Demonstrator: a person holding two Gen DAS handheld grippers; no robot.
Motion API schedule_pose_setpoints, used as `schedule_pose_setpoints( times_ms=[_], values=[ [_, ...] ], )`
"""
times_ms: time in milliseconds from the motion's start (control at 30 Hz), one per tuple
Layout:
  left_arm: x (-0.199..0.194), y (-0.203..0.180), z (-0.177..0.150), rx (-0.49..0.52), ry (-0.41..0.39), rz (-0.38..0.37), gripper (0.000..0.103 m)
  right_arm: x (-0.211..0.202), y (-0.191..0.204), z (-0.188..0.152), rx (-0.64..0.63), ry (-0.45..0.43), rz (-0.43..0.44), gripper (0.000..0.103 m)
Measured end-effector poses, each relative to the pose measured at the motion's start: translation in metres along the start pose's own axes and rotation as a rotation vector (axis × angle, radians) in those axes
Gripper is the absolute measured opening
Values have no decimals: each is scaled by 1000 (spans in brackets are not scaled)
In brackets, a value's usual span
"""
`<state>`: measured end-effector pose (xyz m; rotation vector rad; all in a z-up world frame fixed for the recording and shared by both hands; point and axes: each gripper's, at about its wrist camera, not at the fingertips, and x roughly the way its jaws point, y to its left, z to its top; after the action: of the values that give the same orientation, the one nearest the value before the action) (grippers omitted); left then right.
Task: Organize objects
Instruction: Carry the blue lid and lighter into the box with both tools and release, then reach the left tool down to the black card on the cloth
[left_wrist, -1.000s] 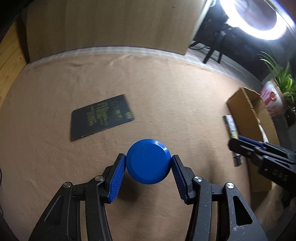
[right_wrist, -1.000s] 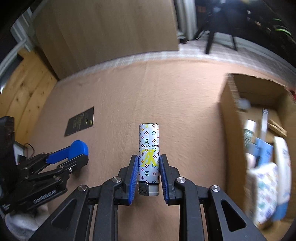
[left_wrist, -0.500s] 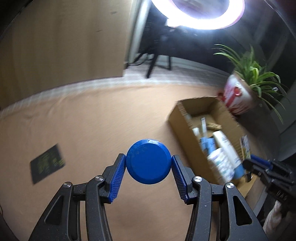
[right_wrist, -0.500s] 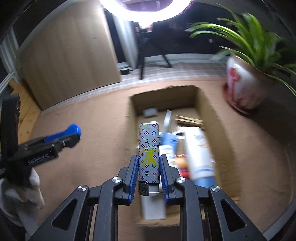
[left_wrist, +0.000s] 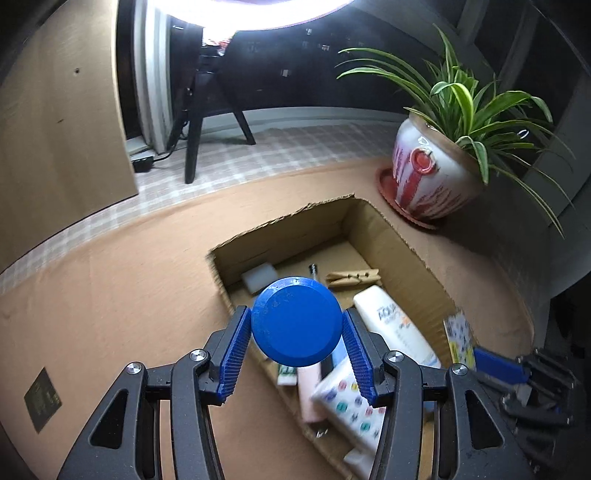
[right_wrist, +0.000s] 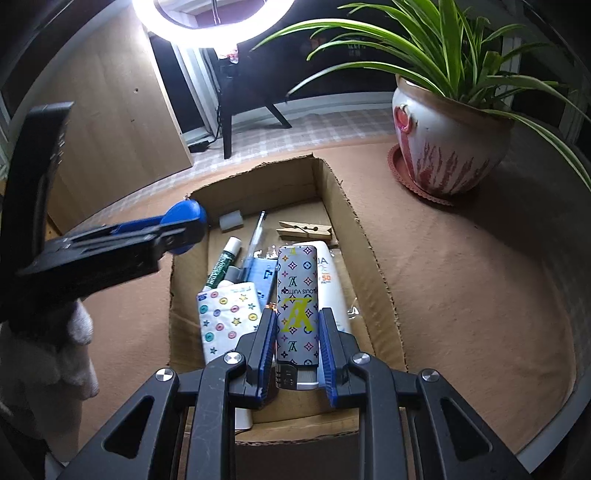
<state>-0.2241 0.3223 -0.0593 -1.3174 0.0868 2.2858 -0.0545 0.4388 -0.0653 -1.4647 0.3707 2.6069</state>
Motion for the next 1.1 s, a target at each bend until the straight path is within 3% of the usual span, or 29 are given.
schedule_pose_setpoints(
  times_ms=[100, 200, 233, 767, 1100],
  values=[
    [12, -3, 9, -12, -1, -10, 55, 0, -1, 1, -5, -7, 5, 22],
    [16, -1, 14, -22, 7, -18, 72, -4, -3, 2, -4, -24, 11, 44],
    [15, 0, 14, -23, -2, -16, 72, -6, -3, 2, -3, -32, 9, 46],
    [-24, 78, -6, -93, -29, 19, 72, -23, 9, -7, 54, -39, 84, 46],
    [-58, 173, -39, -119, -8, 72, 72, -33, 35, -20, 66, -37, 108, 46]
  ],
)
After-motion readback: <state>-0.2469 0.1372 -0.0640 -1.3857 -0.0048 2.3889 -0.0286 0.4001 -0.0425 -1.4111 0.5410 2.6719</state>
